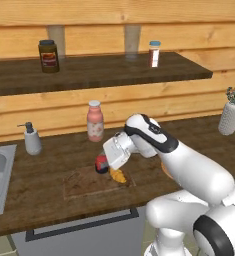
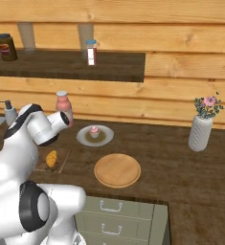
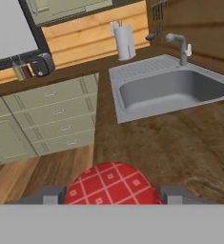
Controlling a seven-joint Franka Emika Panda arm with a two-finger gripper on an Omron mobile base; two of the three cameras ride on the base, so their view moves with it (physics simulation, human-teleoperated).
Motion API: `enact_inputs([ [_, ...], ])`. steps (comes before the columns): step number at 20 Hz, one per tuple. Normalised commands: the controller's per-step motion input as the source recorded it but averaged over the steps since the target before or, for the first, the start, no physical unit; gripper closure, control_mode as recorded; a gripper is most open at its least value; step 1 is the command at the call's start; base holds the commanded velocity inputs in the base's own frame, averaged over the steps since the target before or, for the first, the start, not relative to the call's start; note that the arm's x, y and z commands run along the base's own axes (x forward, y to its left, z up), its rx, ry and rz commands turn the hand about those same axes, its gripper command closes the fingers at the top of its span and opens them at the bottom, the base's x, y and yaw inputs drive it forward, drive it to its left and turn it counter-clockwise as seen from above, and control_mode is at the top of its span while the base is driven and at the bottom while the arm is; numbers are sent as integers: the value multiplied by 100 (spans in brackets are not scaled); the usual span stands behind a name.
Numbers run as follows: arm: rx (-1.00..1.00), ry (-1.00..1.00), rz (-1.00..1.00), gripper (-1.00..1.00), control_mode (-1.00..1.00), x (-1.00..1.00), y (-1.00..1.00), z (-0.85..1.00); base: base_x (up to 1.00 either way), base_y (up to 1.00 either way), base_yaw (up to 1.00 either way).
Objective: From the different types of pastries on the counter, select a croissant and place it on the cutting board. Then retrieve a jar of jam from the cabinet and place it alongside the croissant on the cutting board.
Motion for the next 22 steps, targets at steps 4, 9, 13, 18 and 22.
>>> enact_inputs([
  [4,0,0,0,100,-100,0,5,-28,0,0,0],
  [9,0,0,0,100,-100,4,0,-24,0,0,0],
  [13,1,0,-1,100,-100,13,0,-6,0,0,0],
  [18,6,0,0,100,-100,5,0,-13,0,0,0],
  [22,5,0,0,100,-100,0,0,-6,0,0,0],
])
